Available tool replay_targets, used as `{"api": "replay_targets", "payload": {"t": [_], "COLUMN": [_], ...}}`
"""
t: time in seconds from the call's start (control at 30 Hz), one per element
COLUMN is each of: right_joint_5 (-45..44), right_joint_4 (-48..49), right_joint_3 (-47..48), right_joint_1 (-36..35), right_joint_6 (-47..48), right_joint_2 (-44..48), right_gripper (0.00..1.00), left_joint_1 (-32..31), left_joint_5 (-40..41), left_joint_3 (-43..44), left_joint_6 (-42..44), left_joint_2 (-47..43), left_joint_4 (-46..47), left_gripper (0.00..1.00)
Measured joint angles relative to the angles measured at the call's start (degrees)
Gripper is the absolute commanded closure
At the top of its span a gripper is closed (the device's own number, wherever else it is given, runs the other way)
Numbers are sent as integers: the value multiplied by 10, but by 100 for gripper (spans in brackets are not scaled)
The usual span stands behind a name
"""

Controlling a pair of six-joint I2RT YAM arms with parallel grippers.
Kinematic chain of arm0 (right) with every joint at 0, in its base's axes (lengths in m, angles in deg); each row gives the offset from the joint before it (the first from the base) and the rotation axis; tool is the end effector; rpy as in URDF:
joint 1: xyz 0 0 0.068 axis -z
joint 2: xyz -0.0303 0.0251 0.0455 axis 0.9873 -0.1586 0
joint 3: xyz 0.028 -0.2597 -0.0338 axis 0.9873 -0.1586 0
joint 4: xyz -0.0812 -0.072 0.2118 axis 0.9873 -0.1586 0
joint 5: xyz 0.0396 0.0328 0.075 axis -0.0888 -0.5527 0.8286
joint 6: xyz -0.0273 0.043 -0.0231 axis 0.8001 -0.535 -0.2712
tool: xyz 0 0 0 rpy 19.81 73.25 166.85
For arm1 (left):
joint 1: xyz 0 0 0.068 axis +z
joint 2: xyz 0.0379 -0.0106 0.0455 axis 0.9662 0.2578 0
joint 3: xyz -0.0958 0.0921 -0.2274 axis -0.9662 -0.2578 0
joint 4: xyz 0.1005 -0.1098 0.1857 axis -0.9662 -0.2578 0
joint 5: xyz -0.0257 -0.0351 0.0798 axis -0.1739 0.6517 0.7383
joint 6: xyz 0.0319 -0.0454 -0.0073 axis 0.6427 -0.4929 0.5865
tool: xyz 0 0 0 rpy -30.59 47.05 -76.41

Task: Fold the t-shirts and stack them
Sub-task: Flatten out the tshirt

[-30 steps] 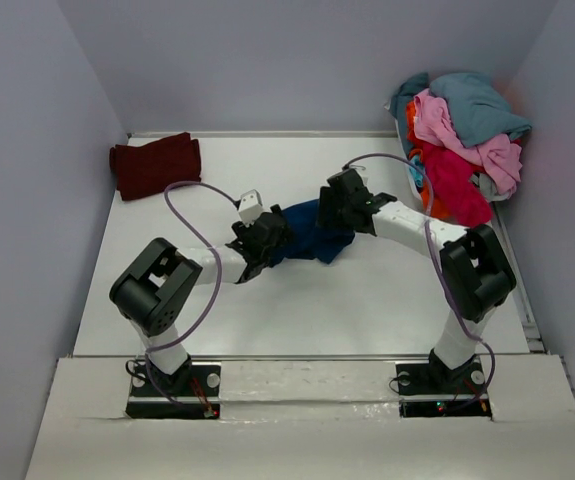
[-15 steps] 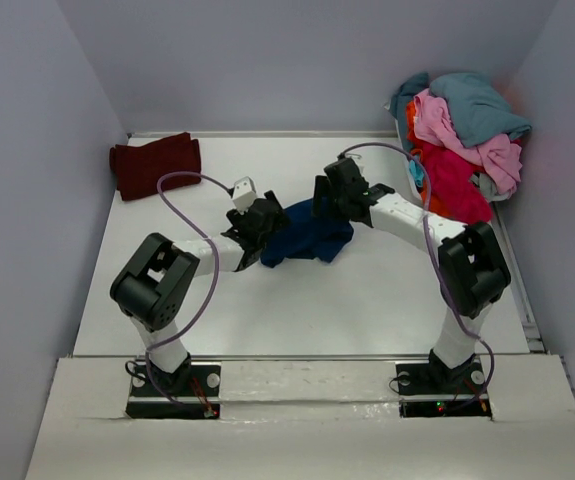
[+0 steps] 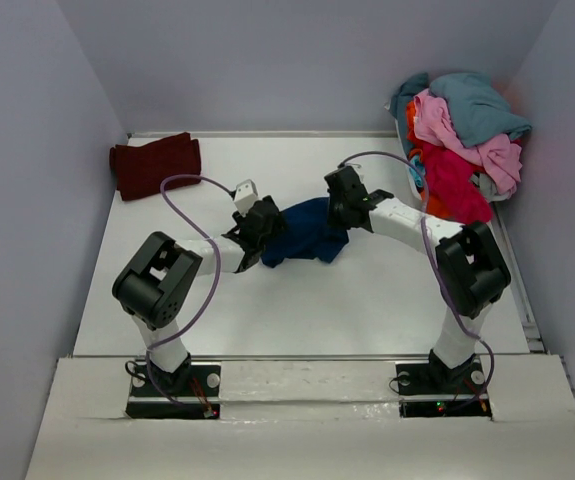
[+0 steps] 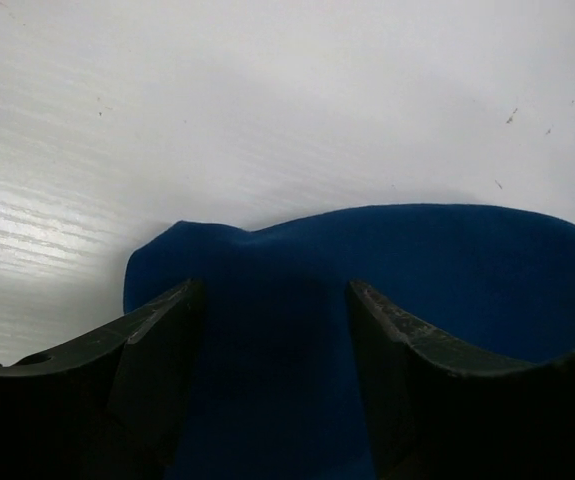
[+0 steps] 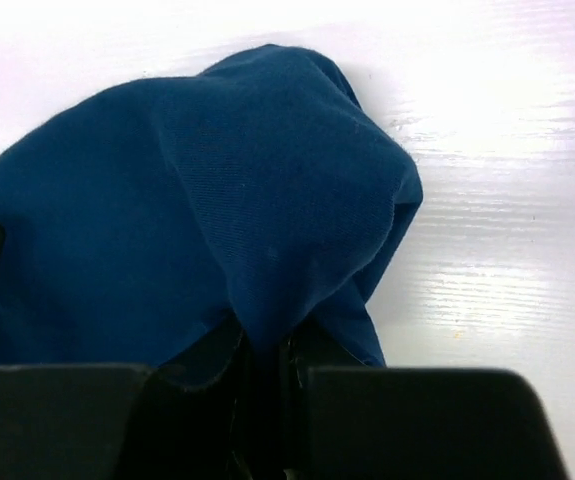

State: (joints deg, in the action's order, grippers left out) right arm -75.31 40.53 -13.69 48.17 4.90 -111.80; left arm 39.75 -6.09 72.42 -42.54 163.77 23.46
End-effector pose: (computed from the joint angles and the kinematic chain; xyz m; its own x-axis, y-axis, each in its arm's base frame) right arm 0.3196 0.1938 0.2189 -0.7621 0.1126 -0.6376 0.0065 0.9861 0.1663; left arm 0.2920 -0.1879 0.1802 -0.4170 -0.4796 -0.7721 -0.0710 0.8641 -0.4983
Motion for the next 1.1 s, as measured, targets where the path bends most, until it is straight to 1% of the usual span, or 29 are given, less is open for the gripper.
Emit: {"api": "replay_targets", "payload": {"t": [0.13, 0.43, 0.57, 0.9, 1.0, 1.1], "right_joint_5": [-1, -37, -48, -108, -135, -164], "right_joint_4": [-20, -81, -94, -129, -139, -151], "right_joint_3": [22, 174, 223, 242, 253, 267], "right_joint_1": [0, -31, -44, -71, -100, -137], "right_joint_6": [7, 52, 66, 96, 104, 115], "right_joint_2": [-3, -16, -17, -17, -17, -16], "right_gripper": [93, 93, 93, 93, 93, 93], "left_joint_1": [0, 0, 0, 0, 0, 1], "left_joint_5": [1, 5, 5, 10, 19, 35], "left_joint_3": [0, 0, 1, -8, -27, -50], "left_joint_6": [0, 3, 4, -2, -3, -4], "left_joint_2": [0, -13, -22, -38, -59, -101], "left_joint_4": [4, 2, -1, 0, 3, 6], "left_gripper": [24, 16, 13, 12, 11, 12]}}
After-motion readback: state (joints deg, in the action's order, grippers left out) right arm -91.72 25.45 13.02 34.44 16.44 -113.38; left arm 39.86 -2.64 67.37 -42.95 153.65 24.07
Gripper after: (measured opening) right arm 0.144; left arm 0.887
